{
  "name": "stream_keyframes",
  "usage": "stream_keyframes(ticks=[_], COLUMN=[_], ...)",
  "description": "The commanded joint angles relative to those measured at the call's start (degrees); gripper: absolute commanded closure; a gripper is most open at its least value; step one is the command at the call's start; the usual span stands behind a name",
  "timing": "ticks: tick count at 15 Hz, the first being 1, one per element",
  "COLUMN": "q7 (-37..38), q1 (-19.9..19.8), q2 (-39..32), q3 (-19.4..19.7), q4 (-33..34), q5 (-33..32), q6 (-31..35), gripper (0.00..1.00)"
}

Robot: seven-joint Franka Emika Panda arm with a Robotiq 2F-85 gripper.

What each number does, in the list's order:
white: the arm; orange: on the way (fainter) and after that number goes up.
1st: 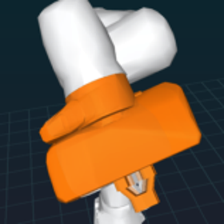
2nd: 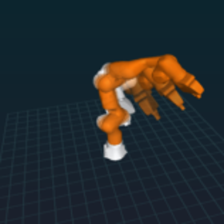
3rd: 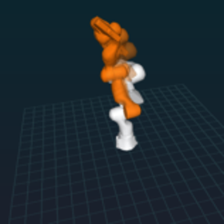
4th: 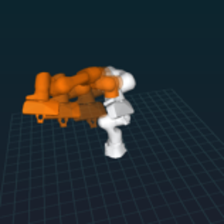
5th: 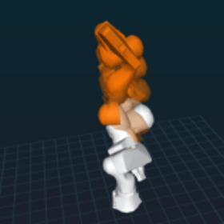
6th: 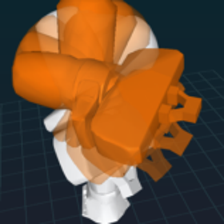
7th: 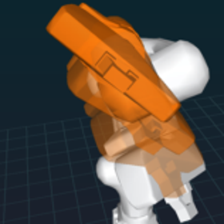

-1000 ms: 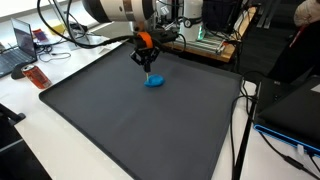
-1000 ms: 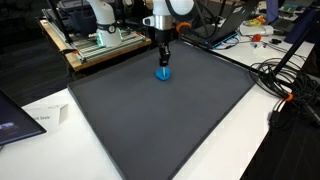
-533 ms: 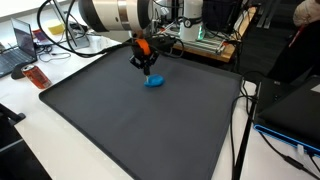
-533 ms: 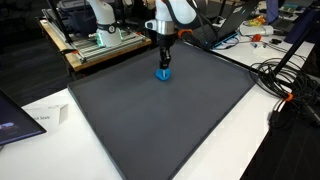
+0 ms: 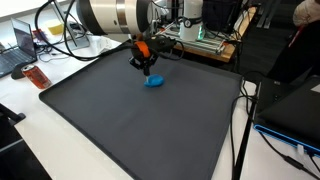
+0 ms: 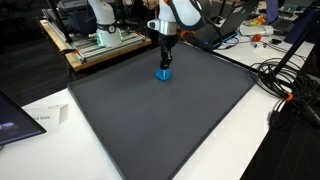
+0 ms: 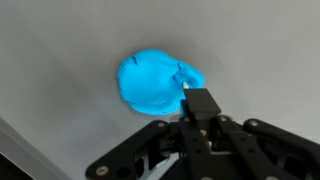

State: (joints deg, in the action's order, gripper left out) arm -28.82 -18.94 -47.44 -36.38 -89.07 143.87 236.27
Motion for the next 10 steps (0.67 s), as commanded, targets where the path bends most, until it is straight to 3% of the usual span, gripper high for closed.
stream_keyframes(ticks=[1,10], q7=[0.3,1.8], q1=[-2.0,-11.6], q2=[-1.0,4.5], q3=[-1.7,-11.0], q4=[-0.2,-8.6], q5=[0.0,0.0], q6=[0.5,-0.4], gripper=[0.97,0.97])
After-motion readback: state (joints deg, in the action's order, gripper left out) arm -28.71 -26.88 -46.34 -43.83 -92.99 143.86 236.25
